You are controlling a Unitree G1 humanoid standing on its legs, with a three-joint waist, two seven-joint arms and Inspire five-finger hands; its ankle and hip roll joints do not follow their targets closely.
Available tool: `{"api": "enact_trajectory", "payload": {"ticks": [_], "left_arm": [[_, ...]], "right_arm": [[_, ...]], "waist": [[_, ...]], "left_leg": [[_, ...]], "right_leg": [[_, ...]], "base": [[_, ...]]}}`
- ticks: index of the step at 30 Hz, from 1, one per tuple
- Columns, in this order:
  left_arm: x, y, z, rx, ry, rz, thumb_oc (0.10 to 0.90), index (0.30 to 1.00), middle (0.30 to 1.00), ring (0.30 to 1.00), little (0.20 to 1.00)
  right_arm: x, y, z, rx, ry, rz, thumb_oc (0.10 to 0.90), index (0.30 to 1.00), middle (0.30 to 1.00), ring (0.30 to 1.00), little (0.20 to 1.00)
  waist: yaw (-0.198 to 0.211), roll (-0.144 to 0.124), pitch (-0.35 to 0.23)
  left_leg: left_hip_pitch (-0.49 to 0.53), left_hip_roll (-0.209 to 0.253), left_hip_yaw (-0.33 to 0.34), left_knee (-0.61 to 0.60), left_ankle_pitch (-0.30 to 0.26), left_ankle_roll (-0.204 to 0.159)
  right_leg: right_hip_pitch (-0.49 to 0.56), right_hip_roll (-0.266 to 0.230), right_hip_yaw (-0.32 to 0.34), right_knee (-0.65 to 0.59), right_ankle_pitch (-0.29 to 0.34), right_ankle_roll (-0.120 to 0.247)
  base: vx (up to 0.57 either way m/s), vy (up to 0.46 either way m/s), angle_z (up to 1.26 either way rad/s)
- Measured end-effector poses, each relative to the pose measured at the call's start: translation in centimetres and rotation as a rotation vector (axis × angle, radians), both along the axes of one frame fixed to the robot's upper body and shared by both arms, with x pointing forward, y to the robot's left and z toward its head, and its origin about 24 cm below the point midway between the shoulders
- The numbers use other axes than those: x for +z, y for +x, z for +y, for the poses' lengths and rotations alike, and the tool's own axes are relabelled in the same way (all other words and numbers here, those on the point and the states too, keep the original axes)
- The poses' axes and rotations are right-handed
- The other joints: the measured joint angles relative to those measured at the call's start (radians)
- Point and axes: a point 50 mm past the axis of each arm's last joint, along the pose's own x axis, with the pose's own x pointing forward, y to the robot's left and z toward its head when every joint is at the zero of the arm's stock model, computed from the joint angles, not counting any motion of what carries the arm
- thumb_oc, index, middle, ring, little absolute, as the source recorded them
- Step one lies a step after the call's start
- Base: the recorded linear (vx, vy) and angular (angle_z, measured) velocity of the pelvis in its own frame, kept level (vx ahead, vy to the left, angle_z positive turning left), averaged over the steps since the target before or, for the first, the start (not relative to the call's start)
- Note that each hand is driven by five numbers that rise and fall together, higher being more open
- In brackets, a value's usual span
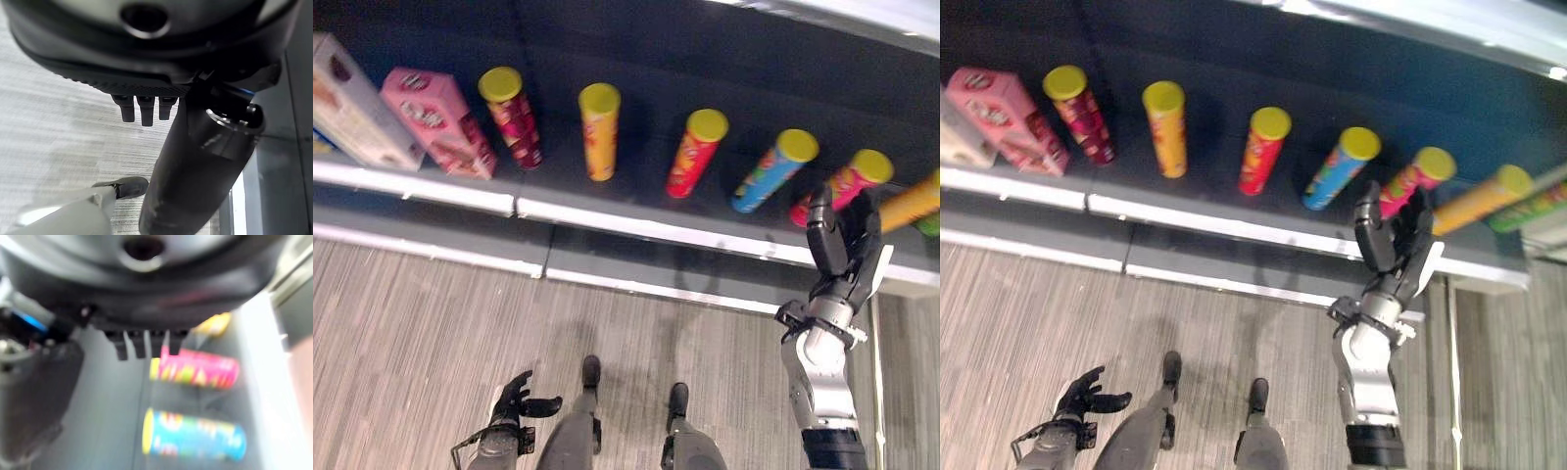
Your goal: Put the goods on the table back onto the shelves and tidy them up.
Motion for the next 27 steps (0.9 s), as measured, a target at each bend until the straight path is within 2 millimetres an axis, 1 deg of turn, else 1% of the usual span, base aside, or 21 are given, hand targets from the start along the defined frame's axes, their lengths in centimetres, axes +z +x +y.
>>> {"api": "enact_trajectory", "payload": {"ticks": [1, 2, 3, 4, 5, 7, 8, 10, 11, 12, 13, 14, 15, 17, 18, 19, 22, 24, 25, 26, 27], "left_arm": [[0.0, -0.3, 0.3, 0.011, 0.004, 0.003, 0.800, 0.900, 0.900, 0.900, 0.900], [0.1, -0.1, 0.4, 0.008, 0.004, -0.003, 0.800, 0.900, 0.900, 0.900, 0.900], [0.2, 0.1, 0.5, 0.007, 0.000, -0.009, 0.800, 0.900, 0.900, 0.900, 0.900], [0.2, -0.1, 0.8, 0.019, 0.001, -0.007, 0.800, 0.900, 0.900, 0.900, 0.900], [0.1, -0.2, 0.6, 0.023, -0.005, -0.005, 0.800, 0.900, 0.900, 0.900, 0.900], [0.1, -0.1, 0.7, 0.012, 0.001, -0.005, 0.800, 0.900, 0.900, 0.900, 0.900], [0.0, -0.7, 0.6, 0.013, -0.001, 0.001, 0.800, 0.900, 0.900, 0.900, 0.900], [-0.4, -2.2, 1.1, 0.031, 0.007, 0.038, 0.800, 0.900, 0.900, 0.900, 0.900], [-0.6, -3.1, 1.5, 0.034, 0.019, 0.060, 0.800, 0.900, 0.900, 0.900, 0.900], [-0.5, -4.0, 2.4, 0.040, 0.042, 0.082, 0.800, 0.900, 0.900, 0.900, 0.900], [-0.3, -4.8, 3.6, 0.056, 0.063, 0.096, 0.800, 0.900, 0.900, 0.900, 0.900], [-0.2, -5.6, 4.4, 0.075, 0.078, 0.116, 0.800, 0.900, 0.900, 0.900, 0.900], [-0.9, -6.2, 3.7, 0.114, 0.049, 0.138, 0.800, 0.900, 0.900, 0.900, 0.900], [-1.8, -6.7, 1.7, 0.107, -0.015, 0.157, 0.800, 0.900, 0.900, 0.900, 0.900], [-2.3, -6.5, -0.1, 0.092, -0.075, 0.152, 0.800, 0.900, 0.900, 0.900, 0.900], [-2.4, -6.6, -0.6, 0.092, -0.092, 0.149, 0.800, 0.900, 0.900, 0.900, 0.900], [-1.8, -5.7, -1.0, 0.068, -0.101, 0.094, 0.800, 0.900, 0.900, 0.900, 0.900], [-1.6, -5.2, 0.0, 0.078, -0.076, 0.088, 0.800, 0.900, 0.900, 0.900, 0.900], [-1.5, -5.6, 0.9, 0.113, -0.058, 0.099, 0.800, 0.900, 0.900, 0.900, 0.900], [-1.6, -6.7, 1.6, 0.148, -0.051, 0.123, 0.800, 0.900, 0.900, 0.900, 0.900], [-1.5, -6.2, 1.3, 0.142, -0.059, 0.102, 0.800, 0.900, 0.900, 0.900, 0.900]], "right_arm": [[-0.3, -0.2, -0.1, 0.012, 0.026, 0.006, 0.800, 0.900, 0.900, 0.900, 0.900], [-0.4, -0.4, -0.4, 0.005, 0.030, 0.009, 0.800, 0.900, 0.900, 0.900, 0.900], [-0.3, -0.4, -0.6, 0.009, 0.023, 0.007, 0.800, 0.900, 0.900, 0.900, 0.900], [-0.2, -0.2, -0.5, 0.028, 0.017, 0.001, 0.800, 0.900, 0.900, 0.900, 0.900], [-0.1, -0.3, -0.6, 0.025, 0.013, 0.000, 0.800, 0.900, 0.900, 0.900, 0.900], [-0.1, -0.9, -1.9, -0.004, -0.019, 0.015, 0.800, 0.900, 0.900, 0.900, 0.900], [0.2, -1.0, -2.5, -0.007, -0.062, 0.024, 0.800, 0.900, 0.900, 0.900, 0.900], [0.8, -0.9, -2.8, 0.004, -0.114, 0.020, 0.800, 0.900, 0.900, 0.900, 0.900], [0.9, -0.9, -2.8, 0.007, -0.132, 0.026, 0.800, 0.900, 0.900, 0.900, 0.900], [0.9, -1.1, -3.1, 0.008, -0.162, 0.041, 0.800, 0.900, 0.900, 0.900, 0.900], [0.8, -1.1, -3.2, 0.019, -0.197, 0.065, 0.800, 0.900, 0.900, 0.900, 0.900], [0.8, -1.1, -3.1, 0.034, -0.222, 0.076, 0.800, 0.900, 0.900, 0.900, 0.900], [1.3, -1.0, -3.6, 0.039, -0.269, 0.085, 0.800, 0.900, 0.900, 0.900, 0.900], [2.6, -1.6, -5.5, 0.011, -0.371, 0.100, 0.800, 0.900, 0.900, 0.900, 0.900], [3.9, -2.1, -7.2, -0.041, -0.424, 0.100, 0.800, 0.900, 0.900, 0.900, 0.900], [4.7, -2.3, -7.9, -0.066, -0.445, 0.088, 0.800, 0.900, 0.900, 0.900, 0.900], [5.9, -2.9, -9.3, -0.142, -0.454, 0.055, 0.800, 0.900, 0.900, 0.900, 0.900], [6.3, -2.7, -9.1, -0.125, -0.463, 0.038, 0.800, 0.900, 0.900, 0.900, 0.900], [6.6, -1.7, -8.2, -0.087, -0.461, 0.014, 0.800, 0.900, 0.900, 0.900, 0.900], [6.9, -1.1, -6.9, -0.034, -0.469, -0.015, 0.800, 0.900, 0.900, 0.900, 0.900], [7.6, -0.3, -6.5, -0.023, -0.457, -0.050, 0.800, 0.900, 0.900, 0.900, 0.900]], "waist": [[-0.006, 0.000, -0.008], [-0.022, -0.006, -0.018], [-0.020, -0.005, -0.019], [-0.006, 0.006, -0.022], [-0.007, 0.014, -0.026], [-0.019, 0.039, -0.043], [0.005, 0.055, -0.062], [0.035, 0.060, -0.088], [0.037, 0.048, -0.113], [0.034, 0.019, -0.140], [0.045, -0.024, -0.169], [0.058, -0.060, -0.193], [0.064, -0.022, -0.200], [0.056, 0.037, -0.213], [0.023, 0.070, -0.218], [0.007, 0.084, -0.218], [-0.011, 0.095, -0.218], [-0.020, 0.101, -0.214], [-0.011, 0.111, -0.206], [-0.013, 0.084, -0.199], [-0.001, 0.035, -0.174]], "left_leg": [[0.032, 0.013, 0.065, -0.002, -0.015, 0.000], [0.042, 0.009, 0.086, -0.001, -0.026, 0.007], [0.053, 0.020, 0.117, -0.001, -0.029, 0.008], [0.059, 0.052, 0.168, -0.006, -0.031, 0.011], [0.064, 0.067, 0.194, -0.006, -0.032, 0.016], [0.080, 0.097, 0.230, -0.001, -0.029, 0.015], [0.100, 0.129, 0.287, -0.001, -0.031, -0.002], [0.140, 0.165, 0.358, -0.001, -0.036, -0.038], [0.148, 0.171, 0.365, -0.001, -0.041, -0.048], [0.157, 0.176, 0.380, -0.001, -0.027, -0.081], [0.168, 0.178, 0.407, -0.001, -0.017, -0.112], [0.180, 0.176, 0.435, 0.000, -0.009, -0.141], [0.194, 0.231, 0.432, 0.000, 0.002, -0.155], [0.207, 0.298, 0.406, 0.002, 0.007, -0.164], [0.206, 0.342, 0.376, 0.016, 0.012, -0.173], [0.203, 0.364, 0.372, 0.031, 0.018, -0.181], [0.203, 0.420, 0.354, 0.078, 0.025, -0.193], [0.188, 0.495, 0.339, 0.198, 0.062, -0.237], [0.154, 0.554, 0.196, 0.332, 0.117, -0.269], [0.062, 0.544, 0.036, 0.465, 0.242, -0.249], [-0.019, 0.417, -0.125, 0.570, 0.076, -0.258]], "right_leg": [[-0.006, 0.004, 0.013, -0.008, 0.033, 0.002], [-0.014, 0.008, 0.004, -0.009, 0.042, -0.006], [-0.033, 0.019, -0.002, -0.007, 0.072, -0.004], [-0.047, 0.033, -0.049, -0.020, 0.122, 0.014], [-0.052, 0.025, -0.124, -0.014, 0.110, 0.012], [-0.026, -0.028, -0.246, -0.001, 0.094, 0.008], [-0.020, -0.075, -0.326, 0.030, 0.090, 0.014], [0.010, -0.136, -0.415, 0.037, 0.089, 0.020], [0.026, -0.151, -0.414, 0.026, 0.089, 0.020], [0.052, -0.168, -0.428, 0.026, 0.097, 0.010], [0.059, -0.173, -0.474, 0.033, 0.111, -0.006], [0.062, -0.152, -0.499, 0.006, 0.094, 0.007], [0.080, -0.085, -0.483, -0.024, 0.112, -0.013], [0.082, -0.015, -0.460, -0.027, 0.082, -0.036], [0.086, 0.028, -0.458, -0.027, 0.061, -0.047], [0.087, 0.047, -0.454, -0.027, 0.050, -0.047], [0.085, 0.093, -0.431, -0.027, 0.032, -0.070], [0.088, 0.143, -0.386, -0.025, -0.002, -0.095], [0.043, 0.182, -0.341, 0.053, -0.051, -0.157], [0.019, 0.179, -0.290, 0.108, -0.080, -0.203], [0.013, 0.156, -0.237, 0.089, -0.074, -0.228]], "base": [[-0.05, 0.045, -1.30], [-0.04, 0.043, -1.32], [-0.04, -0.012, -1.08], [0.00, -0.041, -1.19], [0.02, -0.078, -0.97], [0.04, -0.174, -0.75], [0.06, -0.188, -1.13], [0.02, -0.195, -1.24], [0.00, -0.253, -0.79], [0.02, -0.276, -0.66], [0.04, -0.323, -0.69], [0.07, -0.344, -0.92], [0.08, -0.355, -0.80], [0.08, -0.424, -0.48], [0.06, -0.396, -0.27], [0.04, -0.401, -0.23], [0.06, -0.344, -0.41], [0.04, -0.405, -0.88], [0.09, -0.387, -1.35], [0.19, -0.308, -1.56], [0.27, -0.283, -1.33]]}}
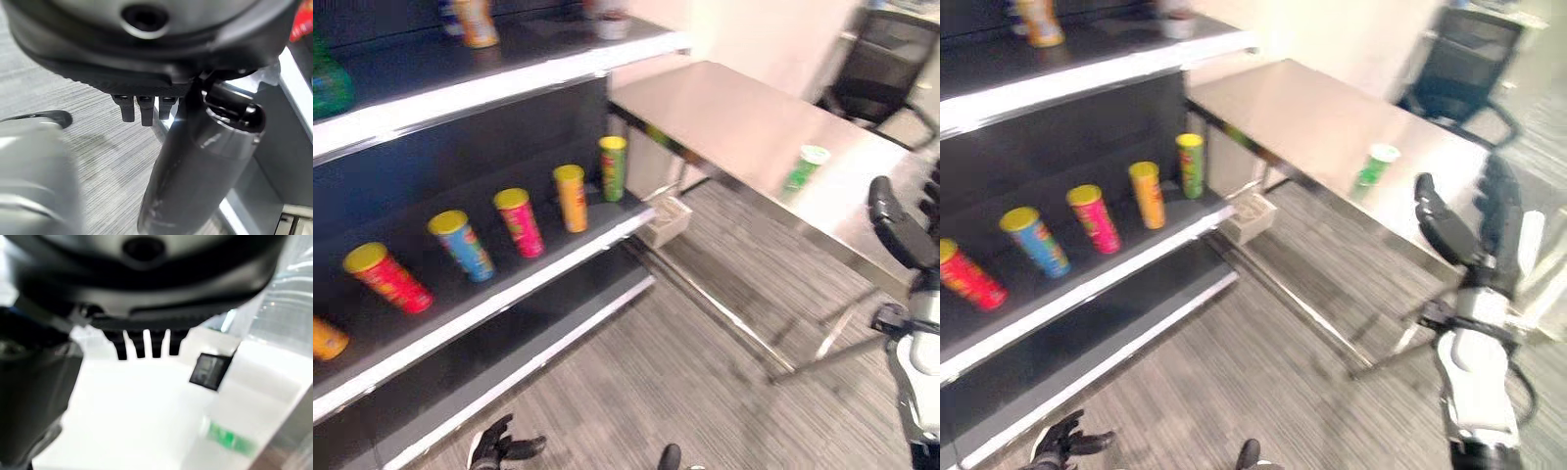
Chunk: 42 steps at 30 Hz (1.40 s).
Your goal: Put the goods on the table back onto the shelves and tidy them up.
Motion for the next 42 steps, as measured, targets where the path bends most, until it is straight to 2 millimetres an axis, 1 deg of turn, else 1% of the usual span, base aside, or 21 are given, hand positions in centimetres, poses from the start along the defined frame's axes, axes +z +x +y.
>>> {"api": "enact_trajectory", "payload": {"ticks": [1, 2, 4, 5, 7, 10, 12, 13, 14, 15, 16, 18, 19, 20, 21, 22, 24, 26, 27, 34, 42], "left_arm": [[-0.3, 0.9, -1.5, -0.029, -0.042, -0.015, 0.800, 0.900, 0.900, 0.900, 0.900], [-0.7, 1.4, -3.0, -0.039, -0.087, -0.026, 0.800, 0.900, 0.900, 0.900, 0.900], [-0.6, 2.4, -3.6, -0.078, -0.102, -0.039, 0.800, 0.900, 0.900, 0.900, 0.900], [-0.8, 2.4, -3.4, -0.090, -0.090, -0.020, 0.800, 0.900, 0.900, 0.900, 0.900], [-1.4, 2.3, -3.6, -0.118, -0.089, 0.037, 0.800, 0.900, 0.900, 0.900, 0.900], [-2.0, -0.4, -2.7, -0.044, -0.082, 0.108, 0.800, 0.900, 0.900, 0.900, 0.900], [-2.2, -2.5, -2.0, -0.023, -0.066, 0.156, 0.800, 0.900, 0.900, 0.900, 0.900], [-1.8, -1.6, -1.2, -0.037, -0.043, 0.131, 0.800, 0.900, 0.900, 0.900, 0.900], [-1.4, -0.3, -0.8, -0.059, -0.025, 0.114, 0.800, 0.900, 0.900, 0.900, 0.900], [-0.9, 1.7, -0.5, -0.077, -0.012, 0.070, 0.800, 0.900, 0.900, 0.900, 0.900], [-0.3, 3.4, -0.4, -0.092, -0.002, 0.023, 0.800, 0.900, 0.900, 0.900, 0.900], [0.5, 5.1, -1.1, -0.141, 0.000, -0.059, 0.800, 0.900, 0.900, 0.900, 0.900], [1.4, 7.1, -1.2, -0.153, 0.012, -0.107, 0.800, 0.900, 0.900, 0.900, 0.900], [1.5, 7.2, -0.6, -0.142, 0.038, -0.102, 0.800, 0.900, 0.900, 0.900, 0.900], [1.1, 5.8, 0.0, -0.120, 0.043, -0.058, 0.800, 0.900, 0.900, 0.900, 0.900], [0.1, 3.1, -0.1, -0.063, 0.015, -0.006, 0.800, 0.900, 0.900, 0.900, 0.900], [-1.0, 0.6, -2.1, -0.125, -0.057, 0.050, 0.800, 0.900, 0.900, 0.900, 0.900], [-1.5, 0.1, -3.6, -0.131, -0.099, 0.063, 0.800, 0.900, 0.900, 0.900, 0.900], [-1.6, -0.3, -3.4, -0.114, -0.099, 0.067, 0.800, 0.900, 0.900, 0.900, 0.900], [-0.9, 1.1, -2.3, -0.114, -0.067, 0.030, 0.800, 0.900, 0.900, 0.900, 0.900], [-1.2, -0.5, -1.8, -0.116, -0.072, 0.070, 0.800, 0.900, 0.900, 0.900, 0.900]], "right_arm": [[1.7, 1.0, 0.1, 0.017, -0.003, -0.047, 0.800, 0.900, 0.900, 0.900, 0.900], [2.8, 1.4, -0.3, 0.015, -0.042, -0.055, 0.800, 0.900, 0.900, 0.900, 0.900], [2.8, 1.3, -0.6, 0.010, -0.059, -0.045, 0.800, 0.900, 0.900, 0.900, 0.900], [2.5, 1.7, 0.0, 0.033, -0.069, -0.035, 0.800, 0.900, 0.900, 0.900, 0.900], [1.9, 2.9, 0.3, 0.040, -0.073, 0.000, 0.800, 0.900, 0.900, 0.900, 0.900], [2.0, 3.4, 2.7, 0.119, -0.063, -0.014, 0.800, 0.900, 0.900, 0.900, 0.900], [1.8, 3.7, 3.3, 0.143, -0.067, -0.009, 0.800, 0.900, 0.900, 0.900, 0.900], [2.1, 3.8, 3.4, 0.149, -0.072, -0.015, 0.800, 0.900, 0.900, 0.900, 0.900], [2.5, 3.8, 3.7, 0.173, -0.084, -0.029, 0.800, 0.900, 0.900, 0.900, 0.900], [2.6, 3.7, 3.9, 0.184, -0.093, -0.032, 0.800, 0.900, 0.900, 0.900, 0.900], [2.5, 3.6, 3.9, 0.191, -0.101, -0.025, 0.800, 0.900, 0.900, 0.900, 0.900], [2.5, 3.5, 3.5, 0.183, -0.104, -0.019, 0.800, 0.900, 0.900, 0.900, 0.900], [3.3, 3.6, 2.3, 0.172, -0.174, 0.010, 0.800, 0.900, 0.900, 0.900, 0.900], [3.5, 3.9, 1.7, 0.157, -0.184, 0.024, 0.800, 0.900, 0.900, 0.900, 0.900], [0.3, 2.9, 0.6, 0.138, -0.141, 0.157, 0.800, 0.900, 0.900, 0.900, 0.900], [-1.1, 2.1, 0.9, 0.164, -0.120, 0.203, 0.800, 0.900, 0.900, 0.900, 0.900], [0.8, 2.1, 1.3, 0.203, -0.094, 0.106, 0.800, 0.900, 0.900, 0.900, 0.900], [2.1, 2.1, 0.6, 0.191, -0.094, 0.081, 0.800, 0.900, 0.900, 0.900, 0.900], [1.7, 2.1, 0.8, 0.206, -0.089, 0.090, 0.800, 0.900, 0.900, 0.900, 0.900], [1.6, 2.0, 1.2, 0.283, -0.100, 0.114, 0.800, 0.900, 0.900, 0.900, 0.900], [-1.5, -0.1, 1.9, 0.408, -0.125, 0.269, 0.800, 0.900, 0.900, 0.900, 0.900]], "waist": [[0.018, -0.015, 0.017], [0.052, -0.001, 0.025], [0.075, 0.036, 0.018], [0.072, 0.049, 0.017], [0.084, 0.113, 0.028], [0.117, 0.064, 0.048], [0.116, 0.045, 0.011], [0.121, 0.016, -0.011], [0.107, 0.010, -0.007], [0.079, 0.016, 0.007], [0.059, 0.014, 0.024], [0.093, 0.050, 0.034], [0.121, 0.057, 0.031], [0.141, 0.057, 0.040], [0.130, 0.009, 0.039], [0.153, 0.019, 0.020], [0.136, -0.030, -0.001], [0.128, 0.020, -0.008], [0.142, 0.012, -0.003], [0.109, 0.000, -0.006], [0.093, 0.014, -0.007]], "left_leg": [[-0.067, -0.219, -0.114, -0.027, -0.227, 0.071], [-0.104, -0.318, -0.137, -0.089, -0.276, 0.126], [-0.168, -0.404, 0.090, -0.346, -0.233, 0.123], [-0.201, -0.434, 0.104, -0.443, -0.195, 0.108], [-0.230, -0.414, 0.080, -0.577, -0.150, 0.024], [-0.142, -0.410, 0.101, -0.326, -0.146, 0.172], [0.091, -0.402, 0.135, -0.498, -0.126, 0.271], [0.133, -0.406, 0.154, -0.510, -0.136, 0.306], [0.155, -0.405, 0.136, -0.534, -0.130, 0.310], [0.185, -0.413, 0.087, -0.539, -0.147, 0.326], [0.220, -0.420, 0.056, -0.536, -0.158, 0.340], [0.279, -0.422, 0.040, -0.536, -0.183, 0.301], [0.258, -0.414, -0.010, -0.546, -0.210, 0.263], [0.254, -0.395, -0.014, -0.556, -0.219, 0.251], [0.348, -0.371, -0.029, -0.569, -0.256, 0.194], [0.395, -0.345, 0.009, -0.521, -0.295, 0.155], [0.237, -0.386, 0.039, -0.547, -0.308, 0.193], [0.184, -0.370, 0.038, -0.575, -0.193, 0.214], [0.207, -0.354, 0.047, -0.574, -0.170, 0.211], [0.218, -0.347, 0.049, -0.574, -0.178, 0.208], [0.219, -0.344, 0.061, -0.574, -0.174, 0.202]], "right_leg": [[0.001, -0.021, 0.066, -0.036, 0.013, -0.011], [0.004, -0.015, 0.090, -0.049, 0.015, -0.021], [0.075, 0.034, -0.001, -0.111, 0.006, -0.035], [0.090, 0.063, 0.005, -0.122, -0.016, -0.045], [0.108, 0.144, 0.028, -0.116, -0.043, -0.081], [0.206, 0.095, 0.147, -0.110, -0.103, -0.029], [0.190, 0.051, 0.171, 0.144, -0.219, 0.111], [0.089, 0.021, 0.159, 0.371, -0.245, 0.170], [-0.102, -0.060, 0.100, 0.749, -0.187, 0.290], [-0.222, -0.119, 0.083, 0.891, -0.182, 0.311], [-0.263, -0.158, 0.099, 0.879, -0.177, 0.280], [-0.209, -0.263, 0.008, 0.538, -0.134, 0.198], [-0.119, -0.263, 0.079, -0.039, -0.060, 0.202], [-0.124, -0.238, 0.124, -0.135, 0.016, 0.217], [0.050, -0.120, 0.159, -0.131, 0.115, 0.223], [0.118, -0.066, 0.152, -0.125, 0.094, 0.151], [0.073, -0.093, 0.169, -0.124, 0.071, 0.131], [0.068, -0.041, 0.159, -0.124, 0.071, 0.131], [0.079, -0.030, 0.159, -0.125, 0.067, 0.130], [0.090, -0.024, 0.131, -0.132, 0.049, 0.145], [0.087, -0.021, 0.132, -0.133, 0.041, 0.136]], "base": [[0.22, -0.146, -1.33], [0.18, -0.061, -1.17], [0.32, -0.086, -0.67], [0.38, -0.093, -0.61], [0.31, -0.027, -0.89], [0.51, 0.052, -1.29], [0.30, 0.086, -0.85], [0.20, 0.114, -0.53], [0.12, 0.070, 0.16], [0.15, 0.014, 0.87], [0.18, -0.148, 1.32], [0.22, -0.295, 1.18], [0.28, -0.268, 0.89], [0.24, -0.169, 1.67], [0.27, -0.207, 1.08], [0.13, -0.166, 0.93], [0.07, -0.149, 0.04], [0.03, -0.079, -0.13], [0.01, -0.066, -0.36], [0.01, -0.055, -0.04], [0.00, -0.036, -0.03]]}}
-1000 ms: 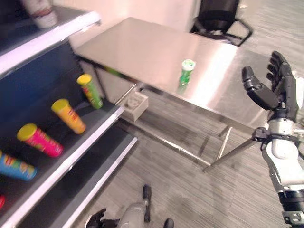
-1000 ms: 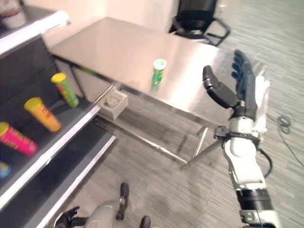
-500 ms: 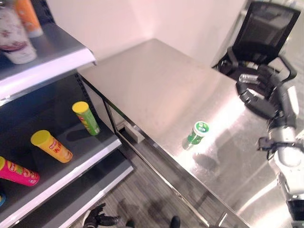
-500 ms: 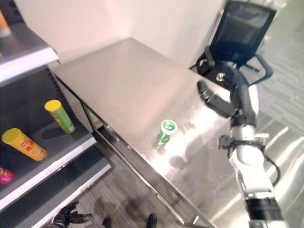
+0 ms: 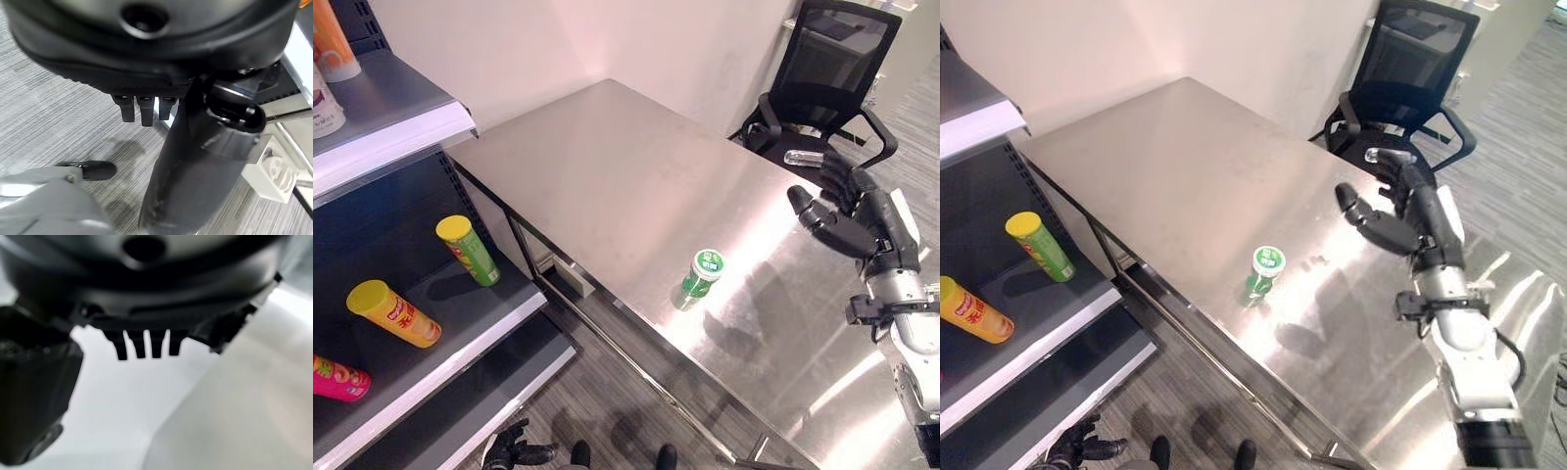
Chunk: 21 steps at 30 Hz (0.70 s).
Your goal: Put the goods on the table back onto the shelves and tidy them up.
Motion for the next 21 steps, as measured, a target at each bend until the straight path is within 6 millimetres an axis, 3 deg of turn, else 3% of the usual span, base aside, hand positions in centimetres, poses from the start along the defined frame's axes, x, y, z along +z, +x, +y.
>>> {"api": "enact_trajectory", "payload": {"ticks": [6, 10, 17, 21], "left_arm": [[-0.1, -0.3, -0.1, -0.024, -0.006, 0.011, 0.800, 0.900, 0.900, 0.900, 0.900], [-0.1, -0.1, -0.2, -0.026, -0.006, 0.006, 0.800, 0.900, 0.900, 0.900, 0.900], [-0.1, -0.2, -0.2, -0.035, -0.004, 0.012, 0.800, 0.900, 0.900, 0.900, 0.900], [-0.2, -0.5, -0.2, -0.033, -0.006, 0.017, 0.800, 0.900, 0.900, 0.900, 0.900]], "right_arm": [[-1.0, -0.7, 0.4, 0.037, -0.052, 0.066, 0.800, 0.900, 0.900, 0.900, 0.900], [-1.1, -0.7, 0.4, 0.045, -0.055, 0.070, 0.800, 0.900, 0.900, 0.900, 0.900], [-1.2, -1.1, 1.3, 0.125, -0.376, 0.169, 0.800, 0.900, 0.900, 0.900, 0.900], [-1.4, -1.1, 1.4, 0.134, -0.410, 0.181, 0.800, 0.900, 0.900, 0.900, 0.900]], "waist": [[-0.033, 0.010, -0.003], [-0.034, 0.014, -0.005], [-0.034, 0.031, -0.010], [-0.029, 0.031, -0.010]], "left_leg": [[0.001, 0.001, 0.005, 0.000, 0.000, 0.000], [0.002, 0.001, 0.005, 0.000, 0.000, 0.000], [0.007, 0.002, 0.004, 0.000, 0.000, 0.000], [0.008, 0.002, -0.002, 0.000, 0.001, -0.001]], "right_leg": [[-0.002, 0.001, 0.005, 0.000, 0.001, -0.001], [-0.002, 0.001, 0.006, 0.000, 0.001, -0.001], [0.004, 0.002, 0.003, 0.000, 0.000, -0.002], [0.009, 0.001, -0.004, 0.000, 0.000, -0.001]], "base": [[0.00, -0.011, -0.02], [-0.01, -0.038, -0.01], [0.00, 0.000, 0.00], [0.00, -0.007, 0.04]]}}
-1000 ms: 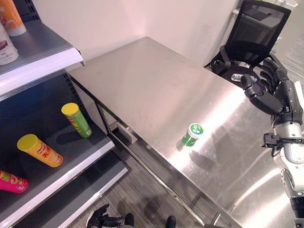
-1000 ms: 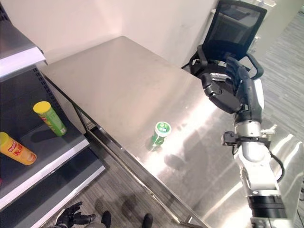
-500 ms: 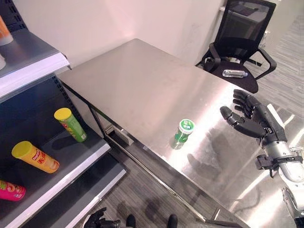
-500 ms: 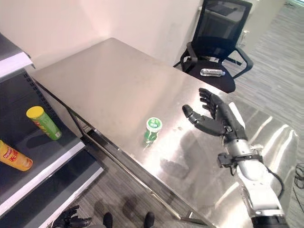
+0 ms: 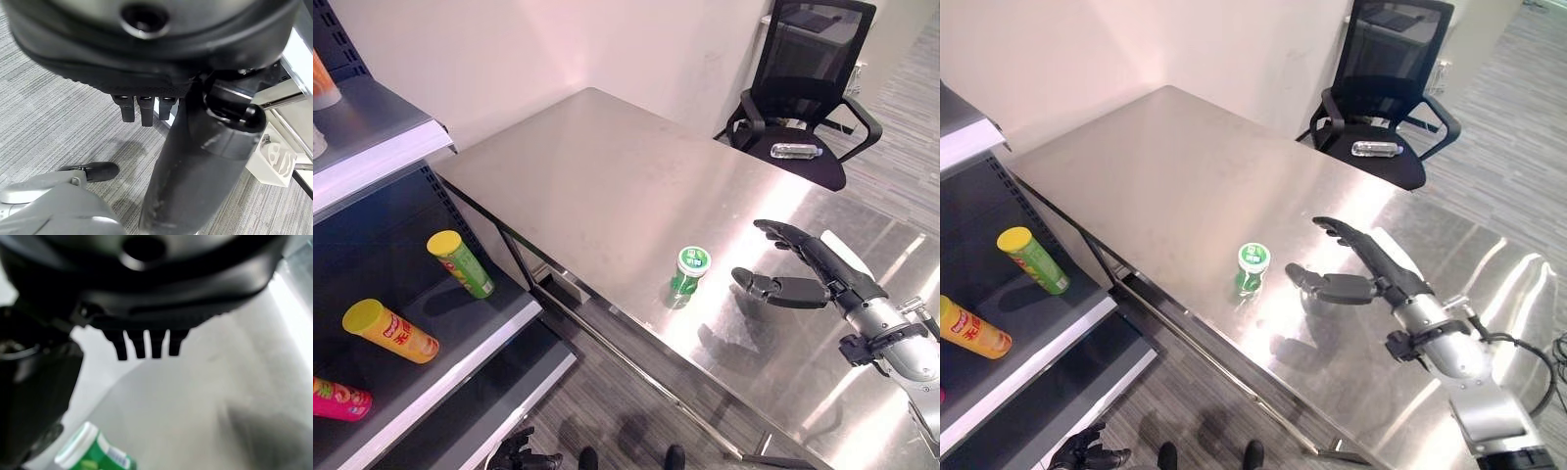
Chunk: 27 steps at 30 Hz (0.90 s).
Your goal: Put the goods on the table back onto the shelves and tidy them up.
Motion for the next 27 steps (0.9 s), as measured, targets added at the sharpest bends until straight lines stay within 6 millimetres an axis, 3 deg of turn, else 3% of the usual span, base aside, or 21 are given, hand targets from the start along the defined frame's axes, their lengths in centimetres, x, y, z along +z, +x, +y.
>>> {"api": "enact_trajectory", "payload": {"ticks": [11, 27], "left_arm": [[-0.3, -0.7, -0.1, 0.001, 0.000, 0.027, 0.800, 0.900, 0.900, 0.900, 0.900], [-0.3, -0.5, -0.2, 0.001, -0.001, 0.021, 0.800, 0.900, 0.900, 0.900, 0.900]], "right_arm": [[-0.5, -0.1, 0.2, 0.015, -0.044, 0.024, 0.800, 0.900, 0.900, 0.900, 0.900], [-2.2, 0.2, 2.3, 0.110, -0.072, 0.099, 0.800, 0.900, 0.900, 0.900, 0.900]], "waist": [[0.014, 0.004, 0.003], [0.054, 0.007, 0.008]], "left_leg": [[-0.001, -0.002, -0.021, 0.000, 0.002, -0.002], [0.000, -0.002, -0.052, 0.000, 0.005, -0.006]], "right_leg": [[0.010, -0.002, -0.023, 0.000, -0.005, 0.002], [0.027, -0.003, -0.054, 0.000, -0.013, 0.005]], "base": [[0.00, -0.006, 0.06], [0.00, -0.001, 0.05]]}}
